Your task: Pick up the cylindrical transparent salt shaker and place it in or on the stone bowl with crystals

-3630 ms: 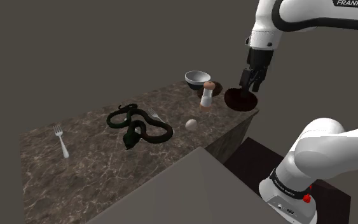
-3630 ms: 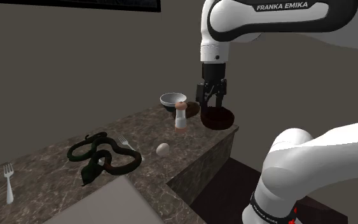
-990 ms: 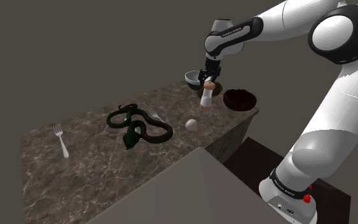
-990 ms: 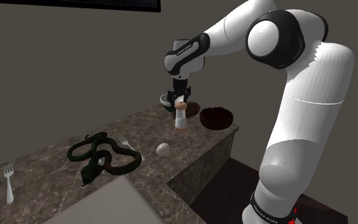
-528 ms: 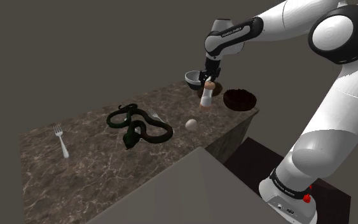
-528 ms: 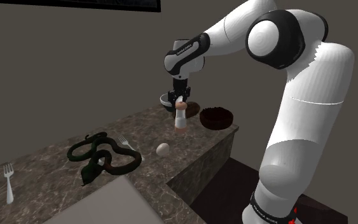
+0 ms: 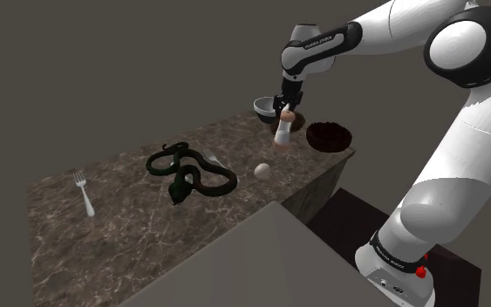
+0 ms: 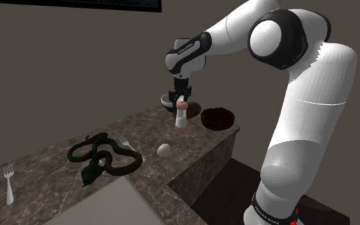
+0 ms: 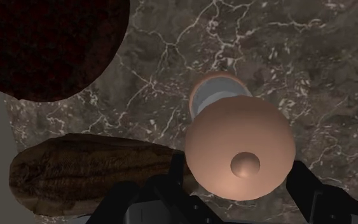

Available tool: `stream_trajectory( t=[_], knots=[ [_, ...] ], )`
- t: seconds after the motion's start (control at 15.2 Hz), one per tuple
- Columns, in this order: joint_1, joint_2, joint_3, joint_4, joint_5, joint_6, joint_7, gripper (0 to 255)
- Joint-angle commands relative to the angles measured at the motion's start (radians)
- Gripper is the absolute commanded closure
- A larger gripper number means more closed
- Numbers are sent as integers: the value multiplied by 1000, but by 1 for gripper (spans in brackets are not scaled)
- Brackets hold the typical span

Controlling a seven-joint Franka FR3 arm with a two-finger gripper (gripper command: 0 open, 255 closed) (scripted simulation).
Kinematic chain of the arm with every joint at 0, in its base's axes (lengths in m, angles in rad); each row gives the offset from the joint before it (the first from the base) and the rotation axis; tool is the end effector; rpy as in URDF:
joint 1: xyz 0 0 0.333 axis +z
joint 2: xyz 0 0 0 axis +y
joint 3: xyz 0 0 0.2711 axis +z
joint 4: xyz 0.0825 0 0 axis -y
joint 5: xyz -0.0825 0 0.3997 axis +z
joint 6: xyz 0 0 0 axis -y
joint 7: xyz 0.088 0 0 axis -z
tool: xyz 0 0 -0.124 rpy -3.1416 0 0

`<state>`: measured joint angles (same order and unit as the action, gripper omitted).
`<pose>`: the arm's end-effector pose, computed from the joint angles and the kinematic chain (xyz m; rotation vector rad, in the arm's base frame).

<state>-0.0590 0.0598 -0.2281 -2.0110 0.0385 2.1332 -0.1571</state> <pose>0.5613 -0.1628 0.3621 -3.1261 0.2328 -0.1048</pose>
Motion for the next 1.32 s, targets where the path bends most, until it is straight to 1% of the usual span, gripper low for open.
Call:
stream_trajectory(
  t=[0.0,1.25],
  knots=[
    [0,-8,0,15,-3,-23,2,255],
    [2,-53,0,220,-17,-271,15,255]
  ],
)
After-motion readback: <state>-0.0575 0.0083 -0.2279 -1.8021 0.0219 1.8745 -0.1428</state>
